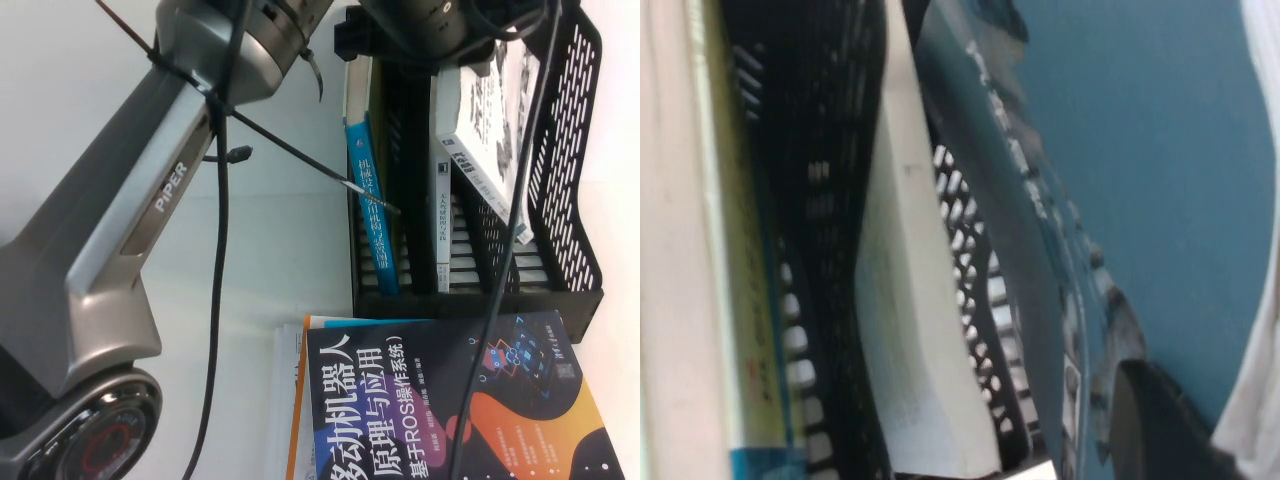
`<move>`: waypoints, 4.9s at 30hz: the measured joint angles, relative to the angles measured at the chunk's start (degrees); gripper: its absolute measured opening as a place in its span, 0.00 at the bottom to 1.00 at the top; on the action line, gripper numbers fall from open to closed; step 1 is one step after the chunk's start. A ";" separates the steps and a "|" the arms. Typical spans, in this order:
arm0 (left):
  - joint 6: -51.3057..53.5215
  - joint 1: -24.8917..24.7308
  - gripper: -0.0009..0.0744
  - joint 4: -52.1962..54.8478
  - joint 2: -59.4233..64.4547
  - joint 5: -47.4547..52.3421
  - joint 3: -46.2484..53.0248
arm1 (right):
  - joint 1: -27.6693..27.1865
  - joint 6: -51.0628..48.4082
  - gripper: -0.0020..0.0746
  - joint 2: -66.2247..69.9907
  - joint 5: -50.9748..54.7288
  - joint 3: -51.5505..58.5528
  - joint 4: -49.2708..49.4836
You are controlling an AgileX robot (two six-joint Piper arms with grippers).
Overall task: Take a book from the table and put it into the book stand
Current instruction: Place the book on the book shelf
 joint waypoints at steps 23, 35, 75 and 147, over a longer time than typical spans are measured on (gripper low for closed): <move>-3.83 -3.38 0.17 3.97 3.76 -0.24 -0.60 | 0.00 -2.35 0.02 0.00 0.00 0.00 3.65; -6.04 -3.50 0.17 2.44 5.66 -3.59 -1.36 | 0.00 -2.56 0.02 0.00 -0.93 0.00 5.59; -1.12 -3.50 0.17 -0.93 -1.83 -8.27 -6.31 | 0.00 -5.69 0.02 0.00 -3.84 0.00 10.94; -0.51 -1.88 0.17 1.51 4.87 0.13 -6.81 | 0.00 -7.36 0.02 0.00 -3.47 0.00 11.35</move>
